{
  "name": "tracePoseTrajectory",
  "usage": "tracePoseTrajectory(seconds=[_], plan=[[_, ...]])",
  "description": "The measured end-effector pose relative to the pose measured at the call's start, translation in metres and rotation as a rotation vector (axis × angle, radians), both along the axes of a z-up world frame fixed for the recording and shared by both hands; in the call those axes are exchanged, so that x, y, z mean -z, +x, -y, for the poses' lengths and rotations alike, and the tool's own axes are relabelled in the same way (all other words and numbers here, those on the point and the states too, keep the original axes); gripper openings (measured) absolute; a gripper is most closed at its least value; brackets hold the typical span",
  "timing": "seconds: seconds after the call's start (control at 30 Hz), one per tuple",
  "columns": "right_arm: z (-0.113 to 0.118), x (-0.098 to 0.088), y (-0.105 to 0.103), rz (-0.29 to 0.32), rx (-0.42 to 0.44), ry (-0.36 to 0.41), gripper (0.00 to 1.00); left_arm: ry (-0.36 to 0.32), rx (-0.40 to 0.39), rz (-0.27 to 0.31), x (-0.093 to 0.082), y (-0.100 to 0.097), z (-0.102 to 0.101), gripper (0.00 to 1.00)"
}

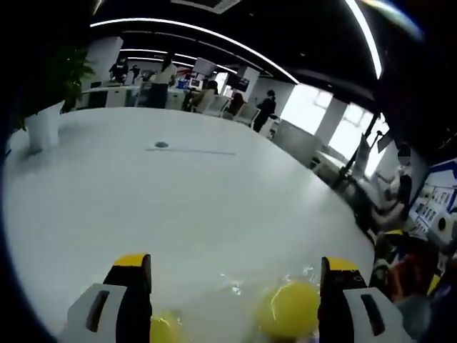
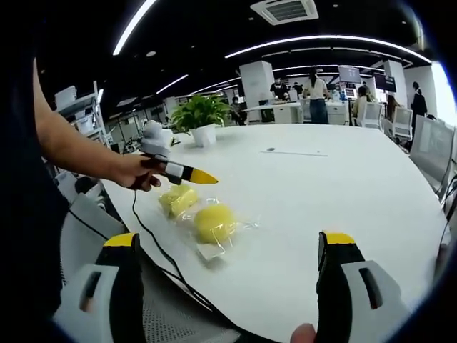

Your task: Compare the silicone blocks by pressing each to a similar depth, holding the contact briefly, and releasing to observe deformation and rebound differences across the visible hardness samples.

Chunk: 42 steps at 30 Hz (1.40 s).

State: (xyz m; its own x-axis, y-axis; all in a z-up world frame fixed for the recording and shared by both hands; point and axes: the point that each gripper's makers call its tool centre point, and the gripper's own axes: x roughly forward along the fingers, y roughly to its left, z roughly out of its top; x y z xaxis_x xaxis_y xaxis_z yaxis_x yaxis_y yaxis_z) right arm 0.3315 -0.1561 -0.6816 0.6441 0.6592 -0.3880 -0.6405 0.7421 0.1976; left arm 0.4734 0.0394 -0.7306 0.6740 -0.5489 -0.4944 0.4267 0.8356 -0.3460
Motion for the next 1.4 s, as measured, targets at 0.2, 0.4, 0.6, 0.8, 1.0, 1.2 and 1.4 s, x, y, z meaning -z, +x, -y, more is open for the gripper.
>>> tracePoseTrajectory(seconds=[0.2,0.4,0.6,0.8,1.0,1.2,1.4], plan=[[-0.002,0.0,0.004,-0.002,-0.005,-0.001,0.96,0.029,0.031,0.099,-0.031,0.003,-0.023,1.0],[-0.002,0.001,0.006,-0.01,-0.002,-0.003,0.96,0.083,0.09,0.137,-0.044,-0.014,-0.044,1.0],[-0.003,0.003,0.006,-0.015,-0.002,-0.005,0.96,0.072,0.106,0.165,-0.06,-0.034,-0.062,1.0],[-0.005,0.004,0.007,-0.015,-0.002,-0.014,0.96,0.028,0.116,0.172,-0.073,-0.055,-0.074,1.0],[-0.008,0.008,0.006,-0.033,-0.016,-0.028,0.96,0.043,0.1,0.166,-0.074,-0.072,-0.089,1.0],[-0.008,0.01,0.006,-0.044,-0.016,-0.05,0.96,0.066,0.089,0.175,-0.074,-0.087,-0.101,1.0],[-0.008,0.009,0.007,-0.043,-0.012,-0.06,0.96,0.07,0.078,0.161,-0.067,-0.1,-0.111,1.0]])
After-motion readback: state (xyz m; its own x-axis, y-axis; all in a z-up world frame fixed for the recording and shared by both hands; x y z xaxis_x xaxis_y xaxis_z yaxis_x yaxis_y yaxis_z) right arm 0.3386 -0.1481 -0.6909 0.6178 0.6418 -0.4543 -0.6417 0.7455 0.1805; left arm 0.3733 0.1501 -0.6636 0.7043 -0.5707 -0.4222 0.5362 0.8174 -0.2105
